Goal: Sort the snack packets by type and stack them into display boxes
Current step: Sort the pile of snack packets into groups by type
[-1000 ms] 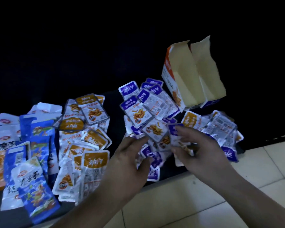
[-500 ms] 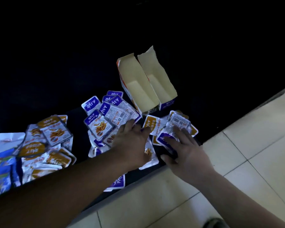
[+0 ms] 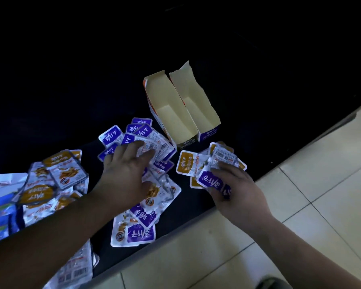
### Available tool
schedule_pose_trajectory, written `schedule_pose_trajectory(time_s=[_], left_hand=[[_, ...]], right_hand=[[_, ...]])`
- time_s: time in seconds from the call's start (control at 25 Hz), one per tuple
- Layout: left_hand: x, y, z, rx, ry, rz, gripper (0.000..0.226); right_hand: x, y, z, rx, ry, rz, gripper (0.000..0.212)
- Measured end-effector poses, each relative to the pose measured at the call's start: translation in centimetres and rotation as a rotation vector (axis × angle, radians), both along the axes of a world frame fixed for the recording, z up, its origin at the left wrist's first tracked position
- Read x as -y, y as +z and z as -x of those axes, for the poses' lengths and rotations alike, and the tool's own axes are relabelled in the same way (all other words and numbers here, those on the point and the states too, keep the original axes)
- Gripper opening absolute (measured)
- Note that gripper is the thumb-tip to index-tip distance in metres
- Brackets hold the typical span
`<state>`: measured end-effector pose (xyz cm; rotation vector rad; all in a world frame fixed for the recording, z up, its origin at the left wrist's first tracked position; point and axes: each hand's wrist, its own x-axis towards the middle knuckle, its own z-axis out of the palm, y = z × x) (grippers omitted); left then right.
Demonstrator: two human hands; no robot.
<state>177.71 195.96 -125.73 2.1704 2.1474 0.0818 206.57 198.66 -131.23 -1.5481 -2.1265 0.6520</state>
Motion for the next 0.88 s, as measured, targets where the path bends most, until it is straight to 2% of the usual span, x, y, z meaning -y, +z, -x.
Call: schedule_pose_trajectory(time_s=[0.04,0.08,0.12,0.2,0.28,0.36,0.48,0.64,0.68,0.8,0.88], left_hand=[[-0.1,-0.5,-0.9,0.014,-0.055,-0.088,0.067],[-0.5,-0.6,-2.6,0.113,-0.100,-0.123,0.055],[-1.1,-0.5,-4.9,0.252,-0.118,-0.098,0.049],[-2.5,-1.0,-9.4,0.435,-0.031,0.073,0.058],[-3.6,-2.3,-12.5,0.327,0.046,0.233,0.075],[-4.0,-3.5,-13.4,0.263,0.098,0.290,0.080],[-3.3,-4.1,-12.4,0.501,0.171,0.254,0.066],[-1.4,-2.1,-10.6,0.776,0.311,0.145,0.018],[-0.8,-1.1,-10.2,0.861,0.363,0.149,0.013],[1.3,1.6,-9.2,1.142,0.528,0.199,0.011],[3.3,2.4,-9.1,1.224,0.605,0.211,0.012]], right_hand=[[-0.1,0.1,0.0,-0.094,-0.050,0.022,0.043],[0.0,0.2,0.0,-0.166,-0.111,0.029,0.042],[0.0,0.4,-0.3,-0.198,-0.177,0.021,0.043],[0.2,0.6,-0.8,-0.182,-0.292,0.044,0.045],[0.6,0.7,-1.6,-0.141,-0.381,0.177,0.040],[0.9,0.7,-2.0,-0.149,-0.392,0.307,0.029],[0.8,0.9,-2.0,-0.195,-0.385,0.382,0.028],[1.0,1.7,-1.1,-0.341,-0.446,0.460,0.037],[1.2,2.1,-0.9,-0.381,-0.459,0.456,0.035],[2.6,3.7,0.0,-0.511,-0.463,0.495,0.025],[4.1,4.8,1.6,-0.581,-0.339,0.615,0.026]])
